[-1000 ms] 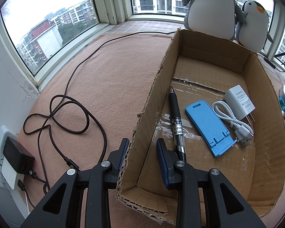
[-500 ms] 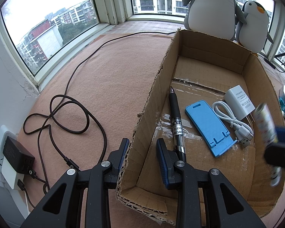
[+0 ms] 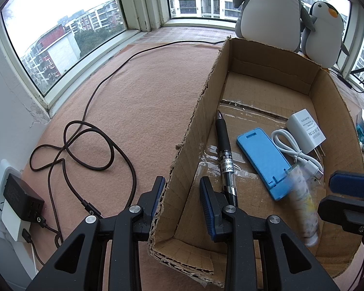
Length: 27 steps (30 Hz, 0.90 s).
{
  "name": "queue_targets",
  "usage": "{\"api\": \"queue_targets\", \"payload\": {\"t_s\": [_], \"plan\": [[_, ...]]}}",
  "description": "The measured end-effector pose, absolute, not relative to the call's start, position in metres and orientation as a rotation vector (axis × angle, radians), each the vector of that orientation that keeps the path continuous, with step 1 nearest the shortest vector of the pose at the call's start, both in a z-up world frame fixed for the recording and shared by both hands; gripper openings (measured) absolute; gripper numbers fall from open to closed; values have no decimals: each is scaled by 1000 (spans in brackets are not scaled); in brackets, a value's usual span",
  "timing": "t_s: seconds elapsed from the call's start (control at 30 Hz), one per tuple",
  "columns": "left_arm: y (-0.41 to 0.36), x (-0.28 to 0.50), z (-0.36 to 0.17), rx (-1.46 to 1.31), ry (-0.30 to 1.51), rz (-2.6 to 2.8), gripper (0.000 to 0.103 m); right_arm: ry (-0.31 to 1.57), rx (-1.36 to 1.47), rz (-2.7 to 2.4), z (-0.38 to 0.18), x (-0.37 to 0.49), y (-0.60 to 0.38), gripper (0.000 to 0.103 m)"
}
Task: Organize rigid objects
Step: 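Carry the power bank into the box and release it beside the phone stand, then return the right gripper to the pile and grasp the teal clip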
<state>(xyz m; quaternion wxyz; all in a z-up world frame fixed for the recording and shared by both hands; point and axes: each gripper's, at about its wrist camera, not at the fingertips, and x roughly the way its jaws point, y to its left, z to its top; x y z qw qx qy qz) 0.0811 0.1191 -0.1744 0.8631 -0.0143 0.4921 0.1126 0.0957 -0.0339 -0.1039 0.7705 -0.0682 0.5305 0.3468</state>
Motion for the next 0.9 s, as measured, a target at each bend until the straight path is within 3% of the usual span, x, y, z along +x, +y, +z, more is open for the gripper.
{"api": "queue_targets", "payload": {"t_s": [0.43,0.5,0.9], "plan": [[119,81,-174,-30,1031,237,31,1091,-46,756,-80,92,-61,37],[119,81,-174,-32,1031,236,31,1071,-25,733,-74,90,-76,43],[119,81,-174,-30,1031,238,31,1052,17,437,-84,96,-218,52]]}}
